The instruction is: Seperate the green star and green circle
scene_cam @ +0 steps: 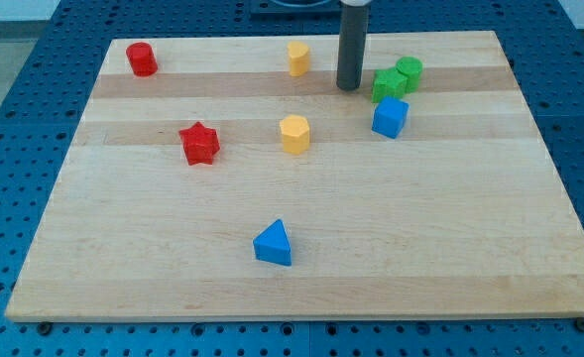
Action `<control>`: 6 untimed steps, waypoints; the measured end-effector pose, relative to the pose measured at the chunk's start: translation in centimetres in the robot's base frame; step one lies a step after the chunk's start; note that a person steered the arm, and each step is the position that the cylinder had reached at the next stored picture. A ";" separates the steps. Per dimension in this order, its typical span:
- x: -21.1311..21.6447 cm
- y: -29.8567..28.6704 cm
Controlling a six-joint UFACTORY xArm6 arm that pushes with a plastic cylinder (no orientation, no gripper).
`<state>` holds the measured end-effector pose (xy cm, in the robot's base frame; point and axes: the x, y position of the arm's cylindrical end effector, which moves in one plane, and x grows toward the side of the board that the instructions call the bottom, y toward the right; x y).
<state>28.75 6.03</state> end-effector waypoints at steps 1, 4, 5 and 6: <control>-3.7 3.0; 1.2 7.2; 6.3 7.2; 10.8 7.2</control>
